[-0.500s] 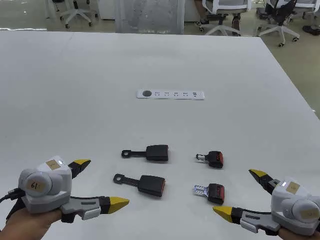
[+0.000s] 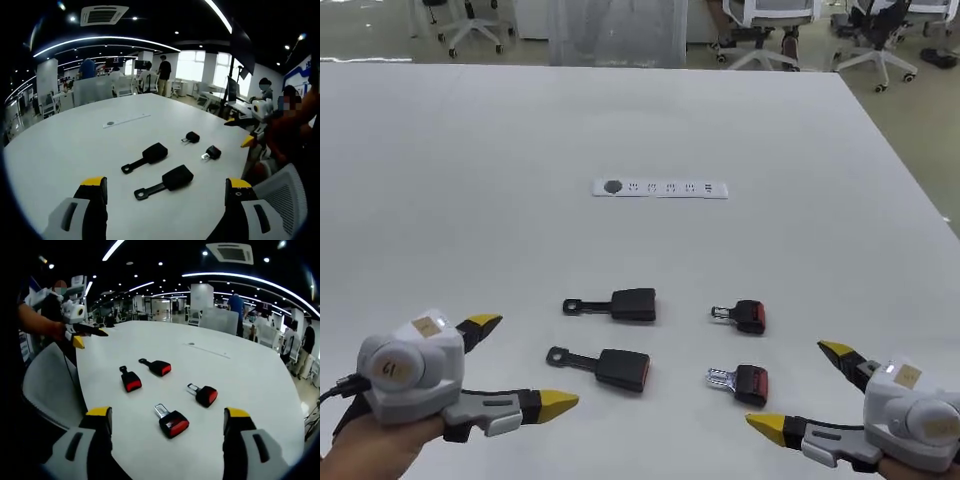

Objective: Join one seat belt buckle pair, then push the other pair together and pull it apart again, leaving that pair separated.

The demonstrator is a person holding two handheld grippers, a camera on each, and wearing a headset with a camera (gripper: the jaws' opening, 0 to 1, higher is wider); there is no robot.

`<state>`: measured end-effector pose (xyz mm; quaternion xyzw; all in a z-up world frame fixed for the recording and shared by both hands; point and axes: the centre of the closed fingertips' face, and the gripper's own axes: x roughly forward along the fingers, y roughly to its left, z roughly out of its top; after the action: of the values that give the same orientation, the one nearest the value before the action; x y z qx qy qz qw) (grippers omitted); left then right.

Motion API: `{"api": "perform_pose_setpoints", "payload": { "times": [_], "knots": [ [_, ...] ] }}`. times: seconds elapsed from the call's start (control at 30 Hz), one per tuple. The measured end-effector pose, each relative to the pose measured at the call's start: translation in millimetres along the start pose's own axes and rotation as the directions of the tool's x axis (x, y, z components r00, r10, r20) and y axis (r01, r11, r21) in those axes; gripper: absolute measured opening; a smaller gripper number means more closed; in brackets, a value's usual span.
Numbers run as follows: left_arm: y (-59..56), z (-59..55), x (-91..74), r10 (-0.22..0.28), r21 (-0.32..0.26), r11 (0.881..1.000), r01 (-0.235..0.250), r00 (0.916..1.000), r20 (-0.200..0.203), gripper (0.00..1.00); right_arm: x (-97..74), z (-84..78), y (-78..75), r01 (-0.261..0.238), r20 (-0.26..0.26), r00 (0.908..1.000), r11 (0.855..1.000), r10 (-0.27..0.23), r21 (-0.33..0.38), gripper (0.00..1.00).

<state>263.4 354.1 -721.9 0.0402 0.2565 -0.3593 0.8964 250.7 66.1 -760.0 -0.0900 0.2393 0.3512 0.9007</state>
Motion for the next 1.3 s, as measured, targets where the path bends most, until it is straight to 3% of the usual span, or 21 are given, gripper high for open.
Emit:
{"api": "perform_pose_setpoints", "payload": {
  "times": [0.4,1.3],
  "knots": [
    [4.8,-0.2,1.5,0.002,-0.005,1.0,-0.002,1.0,0.006,1.0,1.7,1.1,-0.9,-0.002,0.0,1.0,1.0,0.002,0.006,0.94],
    [-5.0,3.8,-1.1,0.002,-0.004,1.0,-0.002,1.0,0.002,0.99,1.2,-1.0,-0.3,-0.013,-0.013,0.9998,1.0,0.013,0.004,0.94]
  ]
}}
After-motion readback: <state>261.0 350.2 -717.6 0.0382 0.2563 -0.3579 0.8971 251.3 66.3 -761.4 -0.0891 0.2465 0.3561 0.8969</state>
